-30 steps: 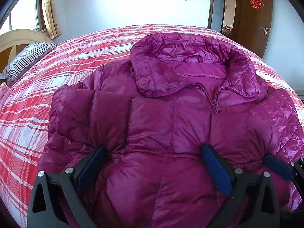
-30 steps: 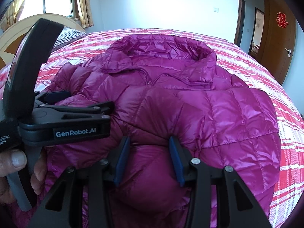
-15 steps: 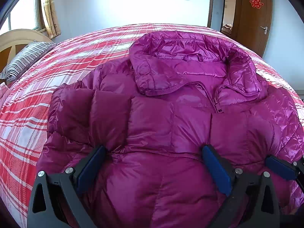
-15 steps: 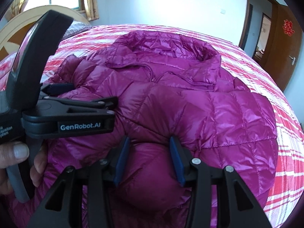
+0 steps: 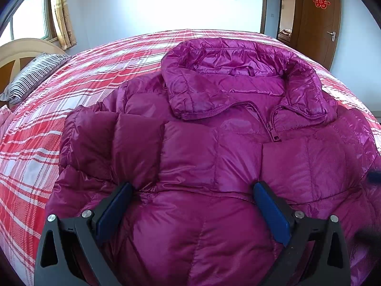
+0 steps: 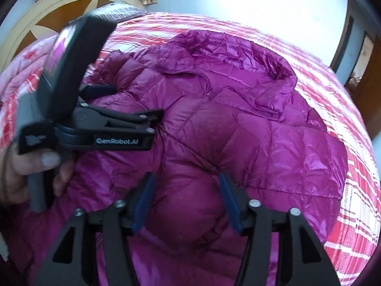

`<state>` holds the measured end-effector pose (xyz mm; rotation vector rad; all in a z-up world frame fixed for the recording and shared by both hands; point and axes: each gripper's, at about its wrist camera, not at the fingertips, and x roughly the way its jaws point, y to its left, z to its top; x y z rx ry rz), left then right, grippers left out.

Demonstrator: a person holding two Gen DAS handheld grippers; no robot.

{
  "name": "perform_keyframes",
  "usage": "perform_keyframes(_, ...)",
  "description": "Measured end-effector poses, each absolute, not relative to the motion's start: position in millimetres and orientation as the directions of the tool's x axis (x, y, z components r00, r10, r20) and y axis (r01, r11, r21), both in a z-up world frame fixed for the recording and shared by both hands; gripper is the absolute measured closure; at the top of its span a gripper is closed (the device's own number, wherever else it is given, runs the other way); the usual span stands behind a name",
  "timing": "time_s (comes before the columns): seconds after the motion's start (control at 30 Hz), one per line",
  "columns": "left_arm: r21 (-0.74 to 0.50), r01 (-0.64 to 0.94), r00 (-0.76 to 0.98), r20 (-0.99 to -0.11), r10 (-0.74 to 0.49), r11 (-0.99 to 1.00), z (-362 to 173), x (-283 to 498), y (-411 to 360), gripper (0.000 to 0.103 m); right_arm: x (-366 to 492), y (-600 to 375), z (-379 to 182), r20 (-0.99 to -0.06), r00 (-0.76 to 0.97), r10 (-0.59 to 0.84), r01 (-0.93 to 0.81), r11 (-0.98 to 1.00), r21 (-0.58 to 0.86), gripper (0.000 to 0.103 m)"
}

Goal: Fold large clothes
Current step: 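Move the right gripper toward the jacket hem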

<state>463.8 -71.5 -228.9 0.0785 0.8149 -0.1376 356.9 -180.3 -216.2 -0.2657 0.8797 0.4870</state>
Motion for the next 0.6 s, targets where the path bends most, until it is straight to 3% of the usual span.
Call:
perform_keyframes(0.37,0.019,0.148,0.687,-0.721,-0.089,0.989,-229,462,-73,0.001,453,-211,-149,-0.688,0.683,0.246,-0.448,0.885,-0.128,0.035)
perform_keyframes(0.6,0.009,0.15,0.688,-0.719,-0.098,0.989,-229,461,-71,0.001,537,-171,-149,-0.721,0.661,0.21,-0.491,0.847,-0.203,0.03)
